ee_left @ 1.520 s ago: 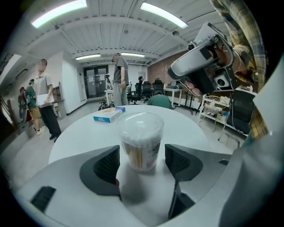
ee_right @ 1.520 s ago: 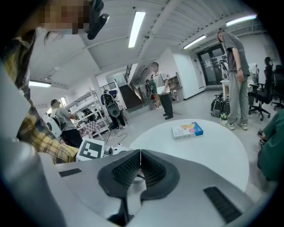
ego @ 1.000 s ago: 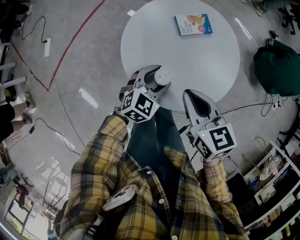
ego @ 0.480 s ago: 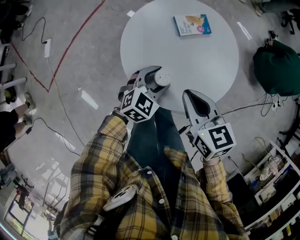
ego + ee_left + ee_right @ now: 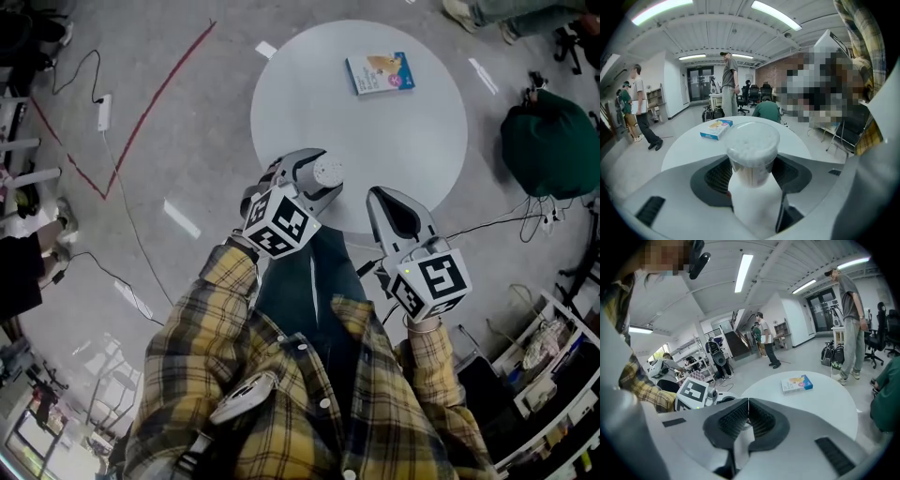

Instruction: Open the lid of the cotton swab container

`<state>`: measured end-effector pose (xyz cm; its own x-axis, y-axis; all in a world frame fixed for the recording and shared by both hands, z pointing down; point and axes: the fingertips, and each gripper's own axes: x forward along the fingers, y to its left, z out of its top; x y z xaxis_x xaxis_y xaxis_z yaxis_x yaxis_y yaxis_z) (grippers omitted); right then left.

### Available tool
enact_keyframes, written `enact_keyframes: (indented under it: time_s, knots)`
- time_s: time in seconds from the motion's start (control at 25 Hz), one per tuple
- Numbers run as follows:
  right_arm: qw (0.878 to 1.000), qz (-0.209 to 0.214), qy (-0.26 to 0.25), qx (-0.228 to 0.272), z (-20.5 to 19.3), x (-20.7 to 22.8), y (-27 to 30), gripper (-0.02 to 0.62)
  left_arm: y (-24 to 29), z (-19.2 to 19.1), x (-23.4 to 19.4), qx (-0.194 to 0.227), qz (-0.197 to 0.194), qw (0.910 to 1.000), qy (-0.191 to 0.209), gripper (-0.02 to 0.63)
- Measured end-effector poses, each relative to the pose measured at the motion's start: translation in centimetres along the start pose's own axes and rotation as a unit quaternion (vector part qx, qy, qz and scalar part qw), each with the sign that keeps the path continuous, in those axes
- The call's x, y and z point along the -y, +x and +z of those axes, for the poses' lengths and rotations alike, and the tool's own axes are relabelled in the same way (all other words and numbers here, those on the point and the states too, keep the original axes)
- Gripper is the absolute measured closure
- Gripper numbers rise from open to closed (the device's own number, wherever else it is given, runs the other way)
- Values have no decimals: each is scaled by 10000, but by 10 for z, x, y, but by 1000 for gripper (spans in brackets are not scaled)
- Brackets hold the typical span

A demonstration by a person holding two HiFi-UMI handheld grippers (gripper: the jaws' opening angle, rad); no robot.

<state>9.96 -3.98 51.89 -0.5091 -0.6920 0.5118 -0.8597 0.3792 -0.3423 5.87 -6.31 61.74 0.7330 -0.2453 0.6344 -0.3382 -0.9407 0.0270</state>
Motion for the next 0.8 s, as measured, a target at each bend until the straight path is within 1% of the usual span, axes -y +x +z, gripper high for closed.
enact_keyframes:
  time_s: [0.16,0.28,0.4,0.52,0.68,0.8]
  knots:
    - [9999,-31,-12,136,16,0,0,578,-10,19,-10,26,41,10000,8,334]
    - [9997,-81,63,206,28,-5,-9,578,-25,36,-7,92,-13,10000,-28,334]
    - [9993,-77,71,352,45,-8,-17,578,-42,58,-7,200,-25,9998,52,334]
    - [9990,-65,95,426,58,-13,-30,578,-62,81,-1,273,-64,9996,30,334]
    - [9981,26,-22,621,82,-14,-40,578,-80,112,-2,330,-16,9992,209,334]
    - [9970,129,-152,743,98,-20,-46,578,-95,127,0,240,-26,9992,316,334]
